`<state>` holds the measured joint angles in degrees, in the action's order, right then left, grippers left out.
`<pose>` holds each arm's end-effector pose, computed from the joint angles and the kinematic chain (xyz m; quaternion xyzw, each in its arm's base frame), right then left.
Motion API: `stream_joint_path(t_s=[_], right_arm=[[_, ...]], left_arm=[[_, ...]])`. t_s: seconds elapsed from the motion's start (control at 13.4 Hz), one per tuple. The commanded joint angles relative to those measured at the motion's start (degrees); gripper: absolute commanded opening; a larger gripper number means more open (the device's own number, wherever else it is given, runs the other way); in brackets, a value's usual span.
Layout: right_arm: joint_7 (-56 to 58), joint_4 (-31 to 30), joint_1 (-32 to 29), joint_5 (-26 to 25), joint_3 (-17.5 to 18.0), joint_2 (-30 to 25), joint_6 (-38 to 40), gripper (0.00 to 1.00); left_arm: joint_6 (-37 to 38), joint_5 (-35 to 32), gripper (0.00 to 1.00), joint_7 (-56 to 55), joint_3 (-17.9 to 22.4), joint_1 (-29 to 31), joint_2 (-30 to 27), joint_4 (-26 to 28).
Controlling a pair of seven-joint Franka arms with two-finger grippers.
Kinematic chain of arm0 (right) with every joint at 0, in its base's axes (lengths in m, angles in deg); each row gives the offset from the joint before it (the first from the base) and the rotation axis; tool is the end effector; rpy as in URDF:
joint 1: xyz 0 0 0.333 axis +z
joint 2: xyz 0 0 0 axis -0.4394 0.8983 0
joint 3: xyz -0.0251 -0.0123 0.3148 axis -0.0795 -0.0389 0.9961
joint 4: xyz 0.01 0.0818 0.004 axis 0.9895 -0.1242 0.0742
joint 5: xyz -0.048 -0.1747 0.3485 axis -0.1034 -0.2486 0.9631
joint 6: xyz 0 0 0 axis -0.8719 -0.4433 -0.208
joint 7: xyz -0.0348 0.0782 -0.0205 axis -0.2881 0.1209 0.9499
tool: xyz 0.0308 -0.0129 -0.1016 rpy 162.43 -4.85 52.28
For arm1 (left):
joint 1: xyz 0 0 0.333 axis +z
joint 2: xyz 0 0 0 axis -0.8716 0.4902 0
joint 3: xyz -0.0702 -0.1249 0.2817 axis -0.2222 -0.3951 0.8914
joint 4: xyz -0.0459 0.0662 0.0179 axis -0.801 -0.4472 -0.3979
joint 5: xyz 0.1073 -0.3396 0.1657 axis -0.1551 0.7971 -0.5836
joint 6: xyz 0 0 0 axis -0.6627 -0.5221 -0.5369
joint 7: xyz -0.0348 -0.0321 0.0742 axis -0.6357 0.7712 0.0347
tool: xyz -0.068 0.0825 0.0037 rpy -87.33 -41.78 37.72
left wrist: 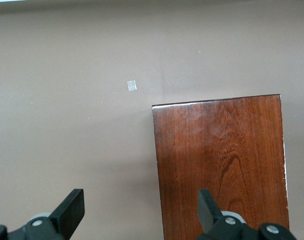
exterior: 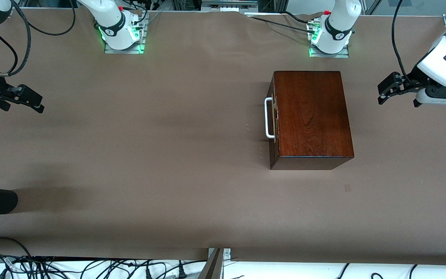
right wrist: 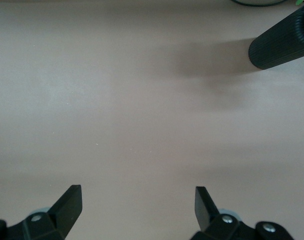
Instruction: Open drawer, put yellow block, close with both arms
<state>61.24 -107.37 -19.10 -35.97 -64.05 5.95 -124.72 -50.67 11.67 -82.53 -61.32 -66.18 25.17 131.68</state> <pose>0.5746 -0.0038 0.5908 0.9987 -0.0237 0.0430 0.0119 0.5528 -0.0523 0.6122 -0.9990 0.0319 -0.0325 0.0012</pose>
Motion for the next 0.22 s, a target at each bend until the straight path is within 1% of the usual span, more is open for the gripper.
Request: stream_joint_path(t_s=[0.0,0.15], right_arm=[[-0.4,0.4,0.0,0.2,0.1,-0.4,0.4,1.00],[-0.4,0.4,0.0,0.2,0.1,-0.4,0.4,1.00]], left_arm=[[-0.9,1.2,1.00,0.7,-0.3,0.4,-1.1,1.5],[-0.1,1.2,1.00,0.4,-0.3,1.2,-1.2,1.1]])
